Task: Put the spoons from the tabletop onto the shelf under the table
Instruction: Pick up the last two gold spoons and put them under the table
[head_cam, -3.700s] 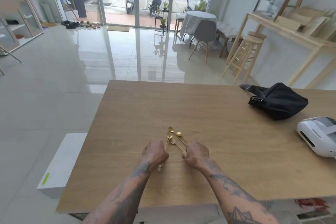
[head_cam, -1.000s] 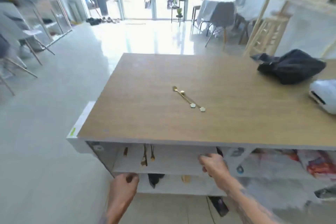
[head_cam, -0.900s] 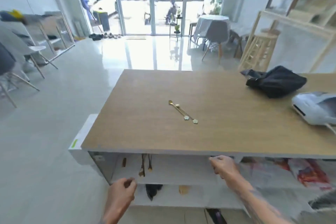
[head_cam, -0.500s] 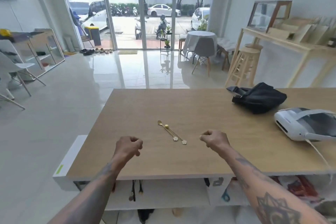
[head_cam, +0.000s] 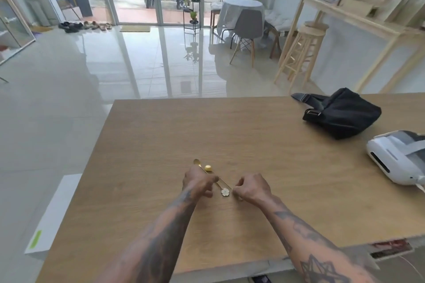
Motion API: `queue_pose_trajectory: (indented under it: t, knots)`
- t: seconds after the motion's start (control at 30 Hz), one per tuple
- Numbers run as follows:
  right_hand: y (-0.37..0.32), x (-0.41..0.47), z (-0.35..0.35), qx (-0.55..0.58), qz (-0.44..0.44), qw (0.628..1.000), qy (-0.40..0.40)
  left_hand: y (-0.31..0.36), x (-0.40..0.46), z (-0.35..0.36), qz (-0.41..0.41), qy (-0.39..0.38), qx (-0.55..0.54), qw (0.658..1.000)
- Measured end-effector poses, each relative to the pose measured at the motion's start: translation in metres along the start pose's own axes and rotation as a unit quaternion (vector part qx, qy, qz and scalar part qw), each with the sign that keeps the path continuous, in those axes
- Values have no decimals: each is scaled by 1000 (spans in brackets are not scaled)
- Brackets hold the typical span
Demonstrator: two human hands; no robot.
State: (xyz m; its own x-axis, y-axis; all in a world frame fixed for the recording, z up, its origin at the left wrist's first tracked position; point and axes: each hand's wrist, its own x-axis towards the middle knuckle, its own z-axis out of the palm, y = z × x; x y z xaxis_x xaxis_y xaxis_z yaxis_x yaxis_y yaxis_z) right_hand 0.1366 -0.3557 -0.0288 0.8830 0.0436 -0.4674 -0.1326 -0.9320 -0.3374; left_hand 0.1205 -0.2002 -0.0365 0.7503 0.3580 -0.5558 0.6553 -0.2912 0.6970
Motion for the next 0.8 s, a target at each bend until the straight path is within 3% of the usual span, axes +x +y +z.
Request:
queue_pose_trajectory:
  t: [0.2,0.4,0.6,0.8]
  knots:
    - [-8,9,-2,-44,8,999,-17,6,14,2,-52,-17,6,999]
    - [-2,-12,-9,54,7,999,-2,-11,-8,-13,-26,2,31,999]
    - [-4,-61,-56,166,-58,981,80,8,-66,-54,125,75,-7,989]
    - [-9,-150,-121,289,-189,924,163,55,-177,-94,303,154,-68,938]
